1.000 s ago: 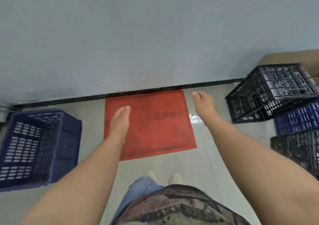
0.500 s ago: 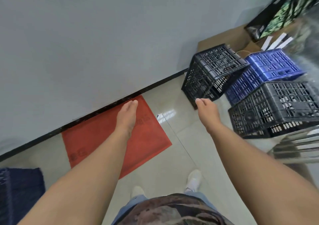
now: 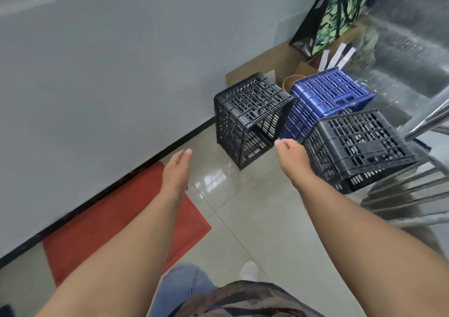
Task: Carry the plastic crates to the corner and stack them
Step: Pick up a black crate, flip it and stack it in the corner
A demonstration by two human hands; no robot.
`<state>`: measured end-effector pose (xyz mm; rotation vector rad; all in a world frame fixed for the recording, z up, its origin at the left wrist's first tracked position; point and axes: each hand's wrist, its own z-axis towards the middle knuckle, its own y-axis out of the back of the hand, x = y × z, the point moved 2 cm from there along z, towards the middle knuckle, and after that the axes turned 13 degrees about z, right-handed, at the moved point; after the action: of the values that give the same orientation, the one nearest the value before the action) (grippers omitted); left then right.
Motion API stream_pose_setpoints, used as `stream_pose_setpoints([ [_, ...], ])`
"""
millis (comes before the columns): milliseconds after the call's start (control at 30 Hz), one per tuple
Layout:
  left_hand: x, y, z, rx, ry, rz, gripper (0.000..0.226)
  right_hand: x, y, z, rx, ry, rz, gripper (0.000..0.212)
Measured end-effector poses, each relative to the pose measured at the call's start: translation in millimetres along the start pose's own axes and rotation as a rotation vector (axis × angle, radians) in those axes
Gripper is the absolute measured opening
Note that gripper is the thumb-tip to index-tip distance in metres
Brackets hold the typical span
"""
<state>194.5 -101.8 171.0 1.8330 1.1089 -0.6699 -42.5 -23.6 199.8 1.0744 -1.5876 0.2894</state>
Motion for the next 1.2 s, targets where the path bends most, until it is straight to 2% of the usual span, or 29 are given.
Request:
stream_pose_setpoints([
  [133,-20.6,-22.3,14.2,-0.025,0.031,0.040,0.049,5.8,8.4,43.4,-0.001,0.036,-0.021,0.029],
  [233,-34.7,-30.4,33.7,-0.031,0.051,0.012,0.052,10.7,2.2,74.7,0.050,0.007,-0.016,0.020],
  [300,-42.4,-35.7,52.3,-0.020,0.059,-0.012,0.046,15.6,-6.3,97.5,0.069,-0.030,-0.011,0.037],
  [367,-50.5,-42.4,70.5,-0.006,0.068,-0.035,0.040,20.2,-13.5,117.0,0.077,-0.059,-0.030,0.044],
  [833,-101.6,-98.1,158.3,0.038,0.126,-0.038,0.046,34.3,-10.4,228.8,0.072,-0.113,-0.110,0.046],
  [1200,-107.1,-158.9,195.5,-0.030,0.252,-0.072,0.023,20.4,0.1,331.6,0.231,-0.105,-0.220,0.044],
])
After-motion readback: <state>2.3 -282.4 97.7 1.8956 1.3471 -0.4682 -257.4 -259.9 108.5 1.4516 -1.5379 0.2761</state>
